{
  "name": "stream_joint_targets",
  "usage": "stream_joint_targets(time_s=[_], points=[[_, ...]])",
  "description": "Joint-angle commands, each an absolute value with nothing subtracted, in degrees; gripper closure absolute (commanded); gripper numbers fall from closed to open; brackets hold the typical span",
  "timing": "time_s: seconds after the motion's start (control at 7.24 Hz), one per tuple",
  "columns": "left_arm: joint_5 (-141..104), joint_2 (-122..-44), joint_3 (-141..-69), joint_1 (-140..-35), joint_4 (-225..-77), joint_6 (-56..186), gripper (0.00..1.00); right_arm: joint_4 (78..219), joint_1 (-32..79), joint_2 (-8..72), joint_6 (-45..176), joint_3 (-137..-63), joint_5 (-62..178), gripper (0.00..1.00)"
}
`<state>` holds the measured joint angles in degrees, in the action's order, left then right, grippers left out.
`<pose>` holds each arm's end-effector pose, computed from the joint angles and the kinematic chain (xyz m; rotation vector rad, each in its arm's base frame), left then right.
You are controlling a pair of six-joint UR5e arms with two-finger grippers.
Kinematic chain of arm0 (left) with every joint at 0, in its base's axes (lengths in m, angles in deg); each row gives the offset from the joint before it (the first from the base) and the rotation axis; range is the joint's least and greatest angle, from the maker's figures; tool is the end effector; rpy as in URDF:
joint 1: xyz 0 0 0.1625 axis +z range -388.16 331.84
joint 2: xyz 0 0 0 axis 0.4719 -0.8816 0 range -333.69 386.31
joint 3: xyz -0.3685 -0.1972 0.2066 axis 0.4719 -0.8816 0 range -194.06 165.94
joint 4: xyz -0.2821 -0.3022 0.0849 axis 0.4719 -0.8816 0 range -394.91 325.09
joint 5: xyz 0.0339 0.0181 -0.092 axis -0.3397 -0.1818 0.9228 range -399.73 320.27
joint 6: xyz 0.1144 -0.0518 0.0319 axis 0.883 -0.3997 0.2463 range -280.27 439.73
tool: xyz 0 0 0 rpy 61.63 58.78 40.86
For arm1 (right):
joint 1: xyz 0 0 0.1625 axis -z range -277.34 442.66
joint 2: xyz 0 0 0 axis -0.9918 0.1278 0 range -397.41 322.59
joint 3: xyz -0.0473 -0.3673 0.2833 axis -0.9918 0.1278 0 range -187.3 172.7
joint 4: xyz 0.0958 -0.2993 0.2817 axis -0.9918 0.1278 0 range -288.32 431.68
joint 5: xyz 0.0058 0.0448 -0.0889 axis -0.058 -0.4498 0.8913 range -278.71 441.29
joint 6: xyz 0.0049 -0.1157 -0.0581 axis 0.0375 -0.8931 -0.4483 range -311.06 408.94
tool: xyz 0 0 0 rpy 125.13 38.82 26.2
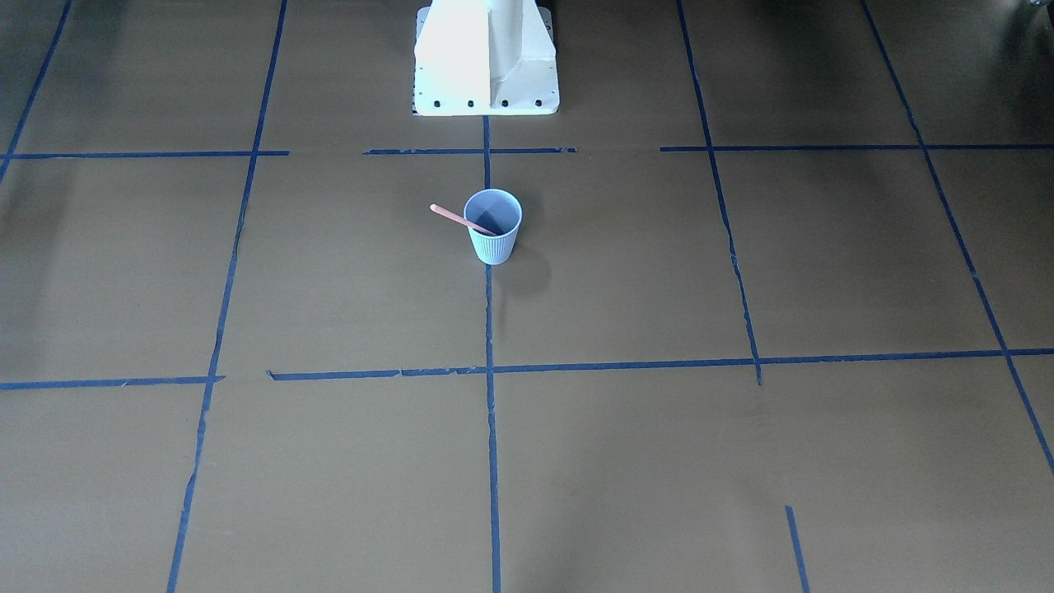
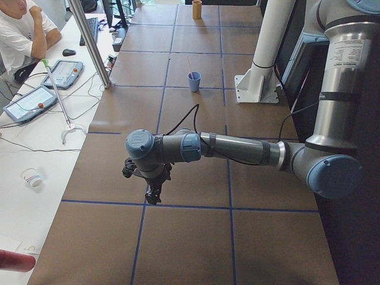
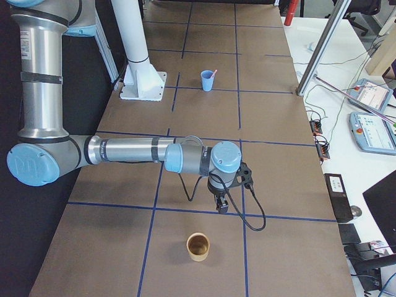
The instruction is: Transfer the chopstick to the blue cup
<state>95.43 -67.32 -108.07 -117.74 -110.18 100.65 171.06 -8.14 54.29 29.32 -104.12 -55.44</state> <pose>-0.0377 -0.5143 0.6776 0.0247 0.7987 0.3037 0.0456 -0.4772 0.6888 0.0757 -0.8177 -0.2794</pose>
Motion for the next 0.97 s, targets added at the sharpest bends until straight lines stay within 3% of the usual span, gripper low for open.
stream_joint_targets(time_s=[0.0,0.83], points=[[95.6,-66.6,-108.5,-117.7,-109.3,100.3,0.00,172.7,-6.1,53.2,36.4,-104.6,-55.4,0.00],[95.6,-63.9,-109.2,-117.7,-110.9,100.7,0.00,167.8,-4.1,53.1,37.9,-104.3,-49.5,0.00]])
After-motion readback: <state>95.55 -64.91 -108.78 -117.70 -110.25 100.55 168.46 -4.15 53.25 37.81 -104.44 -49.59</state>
